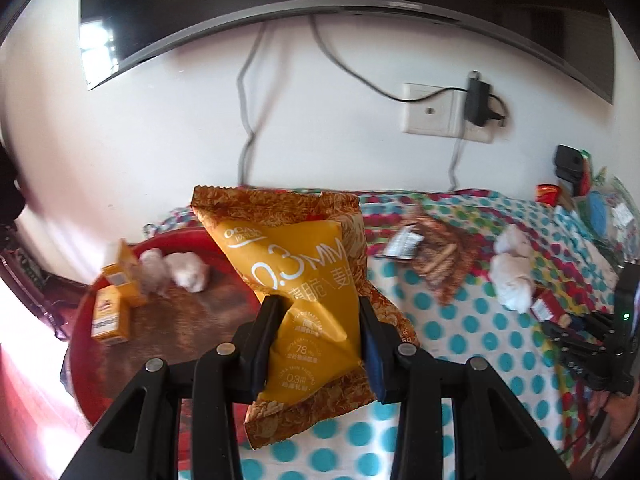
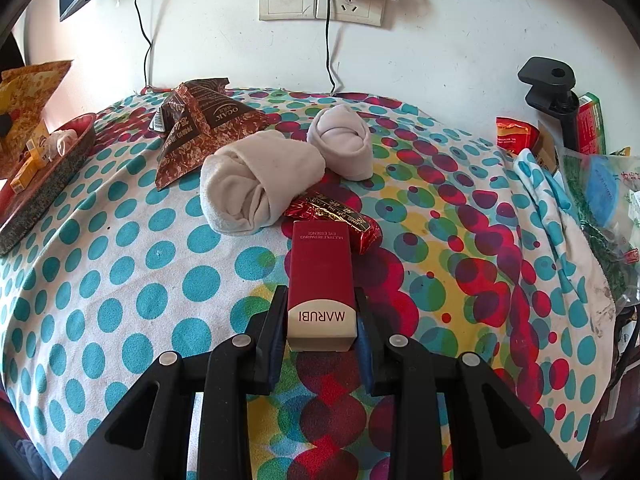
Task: Organize objects
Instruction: 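Carry the yellow chip bag into the red tray and release it with the left gripper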
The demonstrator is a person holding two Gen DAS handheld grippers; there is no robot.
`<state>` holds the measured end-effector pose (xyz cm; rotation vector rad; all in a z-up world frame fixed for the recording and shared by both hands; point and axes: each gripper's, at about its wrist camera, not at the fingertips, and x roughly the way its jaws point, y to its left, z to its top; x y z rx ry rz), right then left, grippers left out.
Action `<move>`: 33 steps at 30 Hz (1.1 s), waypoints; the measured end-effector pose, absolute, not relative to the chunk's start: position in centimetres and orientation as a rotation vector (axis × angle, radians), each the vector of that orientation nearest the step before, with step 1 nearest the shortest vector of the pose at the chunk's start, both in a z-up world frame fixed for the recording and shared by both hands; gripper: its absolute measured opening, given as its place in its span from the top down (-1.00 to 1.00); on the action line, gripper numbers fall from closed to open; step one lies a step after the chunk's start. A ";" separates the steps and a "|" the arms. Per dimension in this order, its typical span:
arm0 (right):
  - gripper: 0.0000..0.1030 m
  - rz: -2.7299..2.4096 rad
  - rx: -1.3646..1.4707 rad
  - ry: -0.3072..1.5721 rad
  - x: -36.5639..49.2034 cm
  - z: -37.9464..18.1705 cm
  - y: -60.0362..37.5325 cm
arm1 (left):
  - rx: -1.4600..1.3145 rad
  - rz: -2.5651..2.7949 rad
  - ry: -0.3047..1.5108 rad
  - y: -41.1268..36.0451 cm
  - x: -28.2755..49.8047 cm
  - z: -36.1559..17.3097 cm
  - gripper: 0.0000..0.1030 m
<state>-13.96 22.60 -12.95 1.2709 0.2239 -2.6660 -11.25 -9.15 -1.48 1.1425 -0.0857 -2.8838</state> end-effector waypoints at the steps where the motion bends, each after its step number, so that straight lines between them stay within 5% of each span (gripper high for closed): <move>1: 0.46 -2.666 1.271 0.225 -14.0 -13.0 22.6 | 1.138 -2.870 -0.088 -9.7 -11.2 -1.5 0.24; 33: 0.31 -2.670 1.284 0.183 -14.1 -12.9 23.1 | 1.238 -2.546 -0.185 -25.2 -21.6 -7.3 0.24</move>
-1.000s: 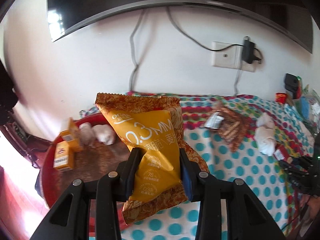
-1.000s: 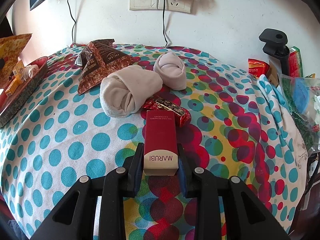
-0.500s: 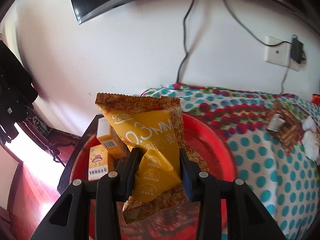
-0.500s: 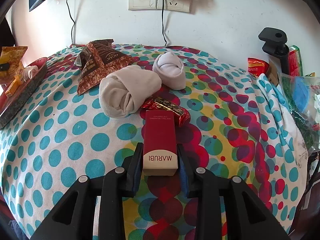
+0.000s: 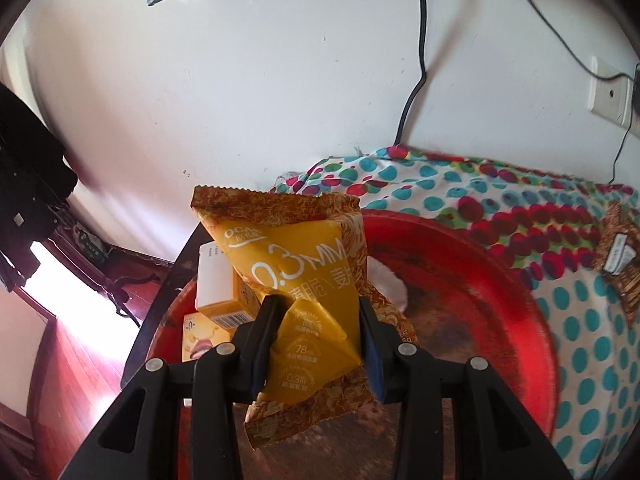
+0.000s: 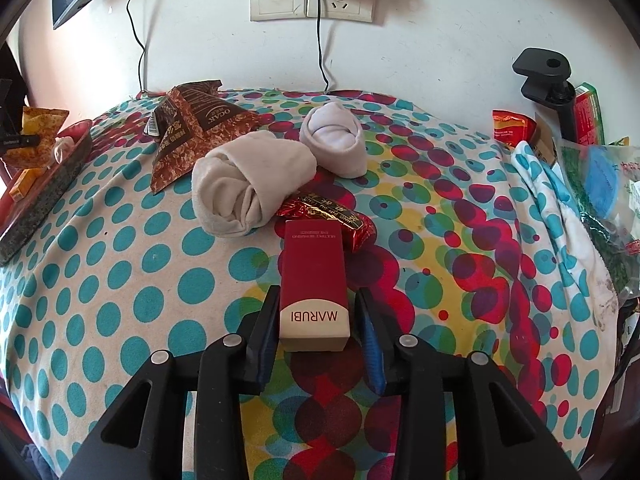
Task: Organize objects
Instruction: 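Carry the yellow chip bag into the red tray and release it with the left gripper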
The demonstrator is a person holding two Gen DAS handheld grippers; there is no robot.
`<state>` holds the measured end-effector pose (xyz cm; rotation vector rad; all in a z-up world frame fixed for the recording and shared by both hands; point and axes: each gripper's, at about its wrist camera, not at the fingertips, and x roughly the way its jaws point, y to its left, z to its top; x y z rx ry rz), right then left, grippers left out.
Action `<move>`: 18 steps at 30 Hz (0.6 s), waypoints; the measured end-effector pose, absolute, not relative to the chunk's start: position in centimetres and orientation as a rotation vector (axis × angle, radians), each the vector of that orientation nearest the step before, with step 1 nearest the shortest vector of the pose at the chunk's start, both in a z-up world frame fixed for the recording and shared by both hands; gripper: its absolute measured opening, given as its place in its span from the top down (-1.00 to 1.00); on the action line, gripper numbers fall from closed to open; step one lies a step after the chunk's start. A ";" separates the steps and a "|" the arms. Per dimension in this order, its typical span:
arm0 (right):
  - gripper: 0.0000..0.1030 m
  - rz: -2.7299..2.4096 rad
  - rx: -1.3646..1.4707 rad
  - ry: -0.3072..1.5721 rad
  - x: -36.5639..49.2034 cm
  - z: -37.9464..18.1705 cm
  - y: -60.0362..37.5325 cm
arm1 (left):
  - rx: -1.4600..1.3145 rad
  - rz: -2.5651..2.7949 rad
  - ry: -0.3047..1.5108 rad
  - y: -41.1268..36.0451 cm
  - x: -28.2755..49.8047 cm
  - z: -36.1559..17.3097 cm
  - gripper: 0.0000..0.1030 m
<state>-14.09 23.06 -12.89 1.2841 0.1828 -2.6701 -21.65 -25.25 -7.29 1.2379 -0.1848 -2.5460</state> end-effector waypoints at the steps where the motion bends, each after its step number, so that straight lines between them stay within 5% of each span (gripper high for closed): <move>1: 0.31 -2.671 1.285 0.182 -14.1 -12.9 23.1 | 1.239 -2.542 -0.188 -25.4 -21.9 -7.5 0.24; 18: 0.24 -2.671 1.287 0.182 -14.3 -12.9 23.1 | 1.222 -2.430 -0.221 -26.4 -22.3 -8.7 0.07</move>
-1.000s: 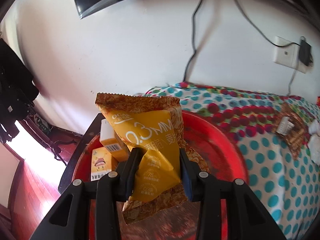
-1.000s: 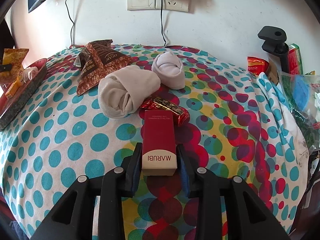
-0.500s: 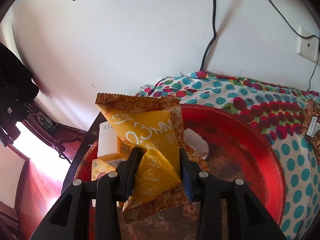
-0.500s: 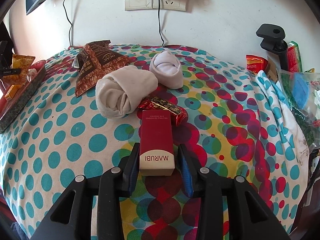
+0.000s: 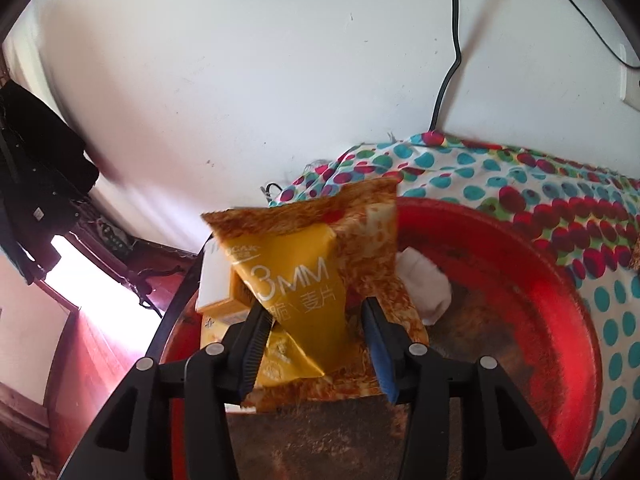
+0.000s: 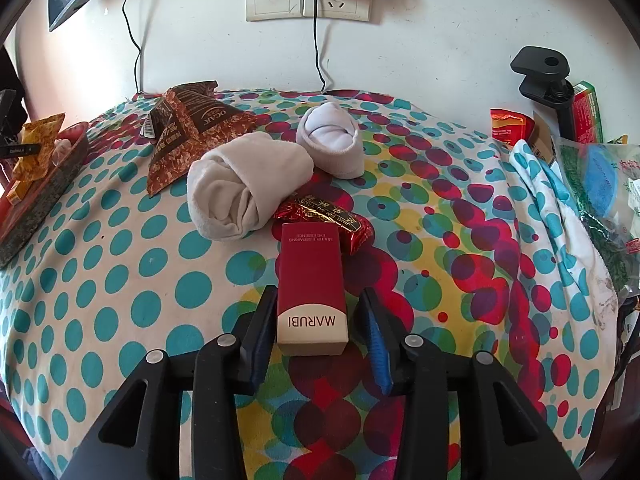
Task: Organize objects
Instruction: 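Carry the yellow chip bag into the red tray and release it with the left gripper, then carry the red MARUBI box into the red tray and release it with the right gripper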
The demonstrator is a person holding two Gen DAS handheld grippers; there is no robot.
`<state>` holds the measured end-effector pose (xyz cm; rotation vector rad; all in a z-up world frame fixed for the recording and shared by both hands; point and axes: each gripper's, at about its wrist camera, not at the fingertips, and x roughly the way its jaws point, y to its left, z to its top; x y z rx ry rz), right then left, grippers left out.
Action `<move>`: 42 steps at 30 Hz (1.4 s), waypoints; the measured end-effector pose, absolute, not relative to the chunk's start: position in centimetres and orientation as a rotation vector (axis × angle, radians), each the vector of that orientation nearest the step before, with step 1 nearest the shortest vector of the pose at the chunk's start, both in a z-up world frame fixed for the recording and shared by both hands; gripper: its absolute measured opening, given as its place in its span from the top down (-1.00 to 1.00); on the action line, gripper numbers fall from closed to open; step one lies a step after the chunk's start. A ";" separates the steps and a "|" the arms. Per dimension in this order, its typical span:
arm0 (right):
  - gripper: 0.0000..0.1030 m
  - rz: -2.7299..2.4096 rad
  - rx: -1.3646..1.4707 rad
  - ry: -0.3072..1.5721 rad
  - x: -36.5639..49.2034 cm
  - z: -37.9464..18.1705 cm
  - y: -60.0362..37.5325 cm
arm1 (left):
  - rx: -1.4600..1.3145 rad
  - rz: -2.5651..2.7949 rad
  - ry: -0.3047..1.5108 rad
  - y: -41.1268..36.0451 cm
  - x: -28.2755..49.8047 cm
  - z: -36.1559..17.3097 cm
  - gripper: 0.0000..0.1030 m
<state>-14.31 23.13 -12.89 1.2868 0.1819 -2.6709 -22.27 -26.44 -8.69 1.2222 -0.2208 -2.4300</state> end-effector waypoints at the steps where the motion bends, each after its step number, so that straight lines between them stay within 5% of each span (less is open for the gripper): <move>1: 0.24 -2.671 1.287 0.182 -14.3 -12.9 23.1 | 1.222 -2.427 -0.218 -26.4 -22.1 -8.7 0.07; 14: 0.24 -2.674 1.287 0.190 -14.3 -12.7 23.0 | 1.179 -2.489 -0.197 -24.6 -18.7 -6.5 0.05; 26: 0.24 -2.673 1.290 0.181 -14.5 -12.7 23.1 | 0.964 -2.614 0.053 -19.9 -7.5 -5.4 -0.01; 28: 0.29 -2.673 1.285 0.192 -14.4 -12.7 23.0 | 0.917 -2.628 0.048 -19.0 -5.5 -5.6 -0.01; 29: 0.46 -2.665 1.279 0.194 -14.3 -12.7 22.8 | 0.904 -2.630 0.048 -18.8 -4.8 -5.7 -0.02; 37: 0.47 -2.716 1.252 0.322 -13.7 -12.5 21.7 | 0.852 -2.659 0.056 -18.9 -2.7 -6.8 -0.02; 42: 0.47 -2.721 1.310 0.230 -13.6 -12.4 22.2 | 0.883 -2.657 0.119 -19.8 -2.8 -7.4 -0.02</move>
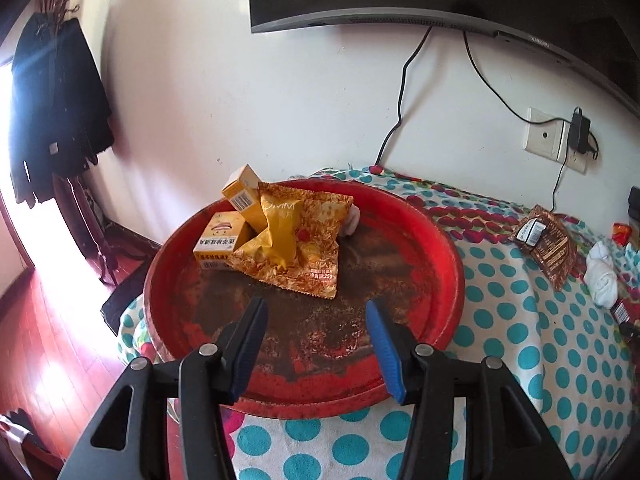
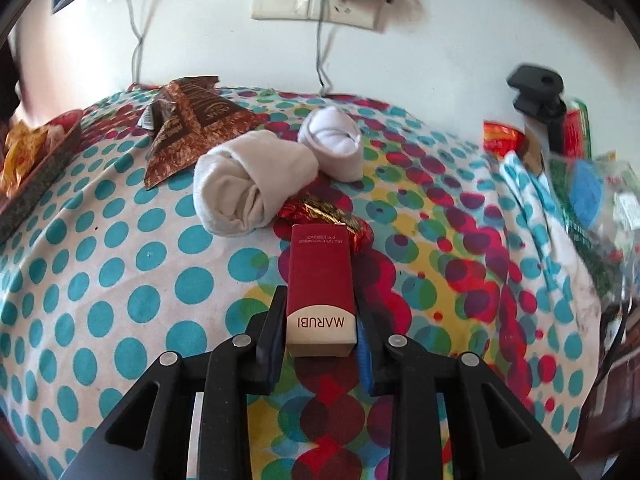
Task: Organize objects
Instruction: 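Carry the red MARUBI box into the red tray and release it with the right gripper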
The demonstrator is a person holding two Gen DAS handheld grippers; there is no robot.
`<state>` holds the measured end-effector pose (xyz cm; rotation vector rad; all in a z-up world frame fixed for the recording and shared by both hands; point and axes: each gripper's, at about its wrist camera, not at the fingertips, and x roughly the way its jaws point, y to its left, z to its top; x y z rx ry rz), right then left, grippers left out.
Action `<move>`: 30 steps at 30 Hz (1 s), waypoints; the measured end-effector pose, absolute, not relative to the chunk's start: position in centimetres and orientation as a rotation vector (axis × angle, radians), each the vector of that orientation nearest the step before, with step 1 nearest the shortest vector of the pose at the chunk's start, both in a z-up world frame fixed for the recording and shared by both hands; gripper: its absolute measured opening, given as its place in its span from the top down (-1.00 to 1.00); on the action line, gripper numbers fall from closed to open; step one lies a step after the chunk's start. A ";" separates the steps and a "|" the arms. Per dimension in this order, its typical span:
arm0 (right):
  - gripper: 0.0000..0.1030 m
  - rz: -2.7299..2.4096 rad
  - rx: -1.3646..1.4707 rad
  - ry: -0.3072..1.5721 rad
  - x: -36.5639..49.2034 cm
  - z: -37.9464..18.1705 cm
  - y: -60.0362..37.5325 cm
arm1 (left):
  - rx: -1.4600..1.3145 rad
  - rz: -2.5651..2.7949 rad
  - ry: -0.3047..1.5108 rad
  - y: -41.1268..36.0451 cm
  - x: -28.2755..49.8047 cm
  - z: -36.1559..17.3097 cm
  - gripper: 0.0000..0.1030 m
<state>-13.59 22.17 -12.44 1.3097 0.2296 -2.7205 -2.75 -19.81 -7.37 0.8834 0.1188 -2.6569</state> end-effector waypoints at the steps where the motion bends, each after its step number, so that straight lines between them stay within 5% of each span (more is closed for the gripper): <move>1: 0.47 -2.723 1.315 0.213 -13.4 -12.3 22.2 | 0.879 -2.656 0.136 -20.1 -2.7 -7.3 -0.02; 19: 0.47 -2.421 1.114 0.296 -9.1 -8.0 5.0 | 0.852 -2.588 0.292 -23.9 -2.0 -7.2 -0.02; 30: 0.47 -2.215 1.084 0.327 -13.9 -6.4 -10.0 | 0.770 -2.475 0.442 -28.5 -0.3 -6.7 -0.02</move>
